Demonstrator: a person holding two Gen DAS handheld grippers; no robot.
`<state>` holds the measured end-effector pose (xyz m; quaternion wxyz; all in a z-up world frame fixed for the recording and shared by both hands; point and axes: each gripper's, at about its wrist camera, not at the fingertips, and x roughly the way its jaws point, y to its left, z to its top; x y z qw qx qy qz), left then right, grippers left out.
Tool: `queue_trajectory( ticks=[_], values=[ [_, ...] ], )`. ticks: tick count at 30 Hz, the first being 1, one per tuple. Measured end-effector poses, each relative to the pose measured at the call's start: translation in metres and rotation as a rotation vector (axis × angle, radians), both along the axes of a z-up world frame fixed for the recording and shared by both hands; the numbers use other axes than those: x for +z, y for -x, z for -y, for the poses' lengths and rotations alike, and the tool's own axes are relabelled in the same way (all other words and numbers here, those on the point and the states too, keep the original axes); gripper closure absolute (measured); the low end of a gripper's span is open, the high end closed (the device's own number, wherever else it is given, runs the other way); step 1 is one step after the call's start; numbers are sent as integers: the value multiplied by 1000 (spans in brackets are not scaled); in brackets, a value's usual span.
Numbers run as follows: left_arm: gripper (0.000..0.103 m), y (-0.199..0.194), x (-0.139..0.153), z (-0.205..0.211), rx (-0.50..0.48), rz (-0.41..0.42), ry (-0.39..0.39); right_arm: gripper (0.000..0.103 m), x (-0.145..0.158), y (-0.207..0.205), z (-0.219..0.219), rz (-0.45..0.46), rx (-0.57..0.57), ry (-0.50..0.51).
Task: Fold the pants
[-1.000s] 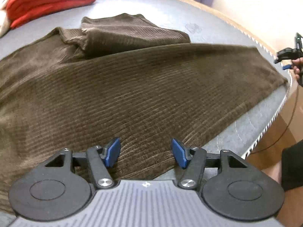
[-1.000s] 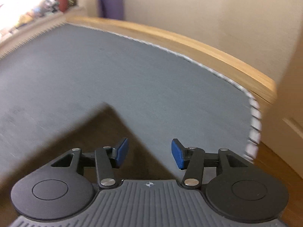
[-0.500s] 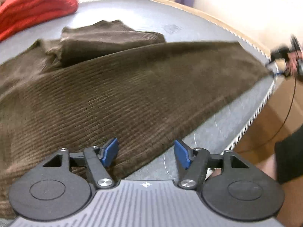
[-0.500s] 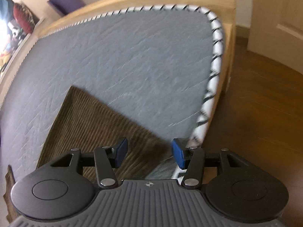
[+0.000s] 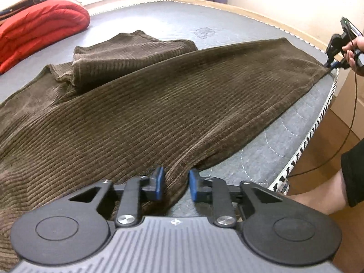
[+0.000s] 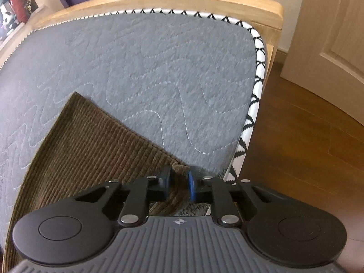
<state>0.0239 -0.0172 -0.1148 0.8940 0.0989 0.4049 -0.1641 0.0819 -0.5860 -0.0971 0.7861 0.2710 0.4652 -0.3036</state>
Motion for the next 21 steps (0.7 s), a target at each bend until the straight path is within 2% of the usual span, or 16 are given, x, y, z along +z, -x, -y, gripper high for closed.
queue_trajectory(
  ticks=[3,5,7,8,10,11,13,15,17,21],
  values=[
    [88,6,10,3,-8,26,-15,91,2,-2,3,5,36,18],
    [88,9,19,1,-16,37,11,92,14,1,6,56,16,65],
    [88,8,15,0,-31,3,17,92,22,2,6,75,9,117],
    [88,4,5,0,-43,-65,10,91,20,0,4,46,27,138],
    [86,3,4,-1,-42,-71,15,89,5,-5,2,-41,63,117],
    [84,1,8,-2,-31,-86,26,85,0,-6,2,-73,65,108],
    [73,-1,23,-7,-12,-75,90,79,7,-6,3,-76,32,141],
    [51,-1,37,-17,5,-28,172,70,23,-8,0,-40,19,194],
    [44,-5,51,-28,51,23,227,56,37,-12,-9,12,47,233],
    [44,-26,63,-63,207,44,300,55,62,-27,-38,124,146,277]
  ],
)
